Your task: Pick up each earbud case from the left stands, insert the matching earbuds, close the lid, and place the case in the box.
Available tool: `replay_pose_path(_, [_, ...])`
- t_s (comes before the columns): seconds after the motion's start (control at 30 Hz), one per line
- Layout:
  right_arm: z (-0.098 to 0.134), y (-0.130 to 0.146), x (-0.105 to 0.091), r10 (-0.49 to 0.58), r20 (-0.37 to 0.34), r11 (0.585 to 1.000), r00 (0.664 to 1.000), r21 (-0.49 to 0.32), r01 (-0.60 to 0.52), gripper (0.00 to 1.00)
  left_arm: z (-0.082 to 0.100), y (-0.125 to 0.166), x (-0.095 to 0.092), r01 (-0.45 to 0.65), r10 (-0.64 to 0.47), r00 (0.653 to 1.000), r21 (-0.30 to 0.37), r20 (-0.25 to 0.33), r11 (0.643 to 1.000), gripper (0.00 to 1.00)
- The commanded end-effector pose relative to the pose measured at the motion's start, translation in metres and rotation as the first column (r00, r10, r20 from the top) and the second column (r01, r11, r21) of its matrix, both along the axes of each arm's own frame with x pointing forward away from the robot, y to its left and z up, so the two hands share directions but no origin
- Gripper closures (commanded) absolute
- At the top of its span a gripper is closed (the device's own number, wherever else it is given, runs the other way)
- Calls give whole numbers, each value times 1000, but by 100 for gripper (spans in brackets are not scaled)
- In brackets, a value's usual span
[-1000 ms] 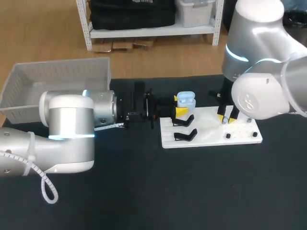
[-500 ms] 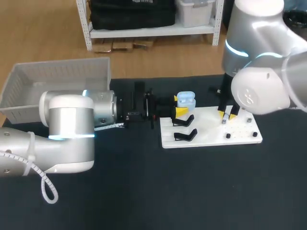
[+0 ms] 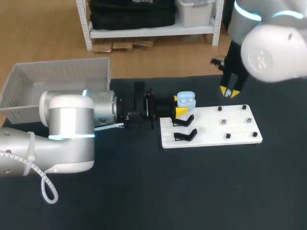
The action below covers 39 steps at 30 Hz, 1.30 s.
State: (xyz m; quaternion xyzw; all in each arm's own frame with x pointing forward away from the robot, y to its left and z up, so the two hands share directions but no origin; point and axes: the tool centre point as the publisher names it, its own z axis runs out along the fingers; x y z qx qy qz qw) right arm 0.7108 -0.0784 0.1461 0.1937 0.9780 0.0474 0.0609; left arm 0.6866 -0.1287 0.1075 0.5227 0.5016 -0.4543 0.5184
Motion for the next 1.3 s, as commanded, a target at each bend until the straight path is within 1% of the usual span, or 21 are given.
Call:
replay_pose_path(0.03, [41,9,-19,25,15,1000,1000,-16,-24,100,-1,-1,-1,-7,8,1000,-4,4,1000,100])
replay_pose_path(0.13, [52,24,-26,66,8,997,998,-32,-66,100,-1,-1,-1,-7,8,1000,-4,4,1000,100])
replay_pose_path(0.3, [62,47,-38,141,2,987,990,-83,-140,100,-1,-1,-1,-7,8,1000,-4,4,1000,100])
replay_pose_path(0.93, [62,47,-38,141,2,987,990,-83,-140,100,-1,-1,-1,-7,8,1000,-4,4,1000,100])
replay_pose_path(1.0, [61,53,-39,180,-7,982,984,-53,-180,100,-1,-1,-1,-7,8,1000,-4,4,1000,100])
replay_pose_path(1.03, [60,58,-40,211,-9,976,977,-56,-211,100,-1,-1,-1,-7,8,1000,-4,4,1000,100])
replay_pose_path(1.13, [60,76,-44,309,-3,947,951,-89,-308,100,-1,-1,-1,-7,8,1000,-4,4,1000,100])
replay_pose_path(1.3, [57,99,-46,412,2,904,911,-130,-408,100,-1,-1,-1,-7,8,1000,-4,4,1000,100])
